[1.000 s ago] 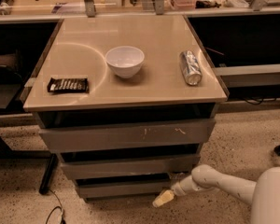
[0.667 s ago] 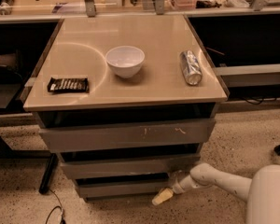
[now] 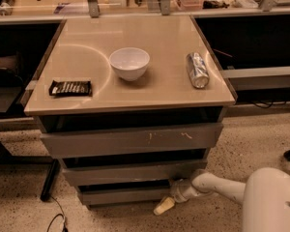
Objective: Open bottom drawer
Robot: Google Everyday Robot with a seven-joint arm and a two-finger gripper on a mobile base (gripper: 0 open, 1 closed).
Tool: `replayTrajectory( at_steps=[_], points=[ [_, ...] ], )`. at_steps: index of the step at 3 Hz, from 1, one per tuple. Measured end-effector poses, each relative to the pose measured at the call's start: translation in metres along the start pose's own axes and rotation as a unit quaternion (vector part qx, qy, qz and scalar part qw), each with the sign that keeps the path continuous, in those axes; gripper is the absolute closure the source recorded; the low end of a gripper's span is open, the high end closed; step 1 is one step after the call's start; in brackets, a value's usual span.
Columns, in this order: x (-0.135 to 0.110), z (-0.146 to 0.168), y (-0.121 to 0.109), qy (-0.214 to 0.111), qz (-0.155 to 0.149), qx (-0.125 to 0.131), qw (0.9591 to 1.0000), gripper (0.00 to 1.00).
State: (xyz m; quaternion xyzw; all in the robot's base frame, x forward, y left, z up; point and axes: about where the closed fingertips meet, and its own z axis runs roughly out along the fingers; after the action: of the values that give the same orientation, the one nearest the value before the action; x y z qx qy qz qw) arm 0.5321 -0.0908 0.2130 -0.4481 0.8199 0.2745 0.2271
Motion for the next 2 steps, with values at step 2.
replayTrajectory(
  at_steps=[2],
  points=[
    [0.0121,0.0127,-0.0004,0.013,0.008,-0.006,0.9999,0.00]
  ],
)
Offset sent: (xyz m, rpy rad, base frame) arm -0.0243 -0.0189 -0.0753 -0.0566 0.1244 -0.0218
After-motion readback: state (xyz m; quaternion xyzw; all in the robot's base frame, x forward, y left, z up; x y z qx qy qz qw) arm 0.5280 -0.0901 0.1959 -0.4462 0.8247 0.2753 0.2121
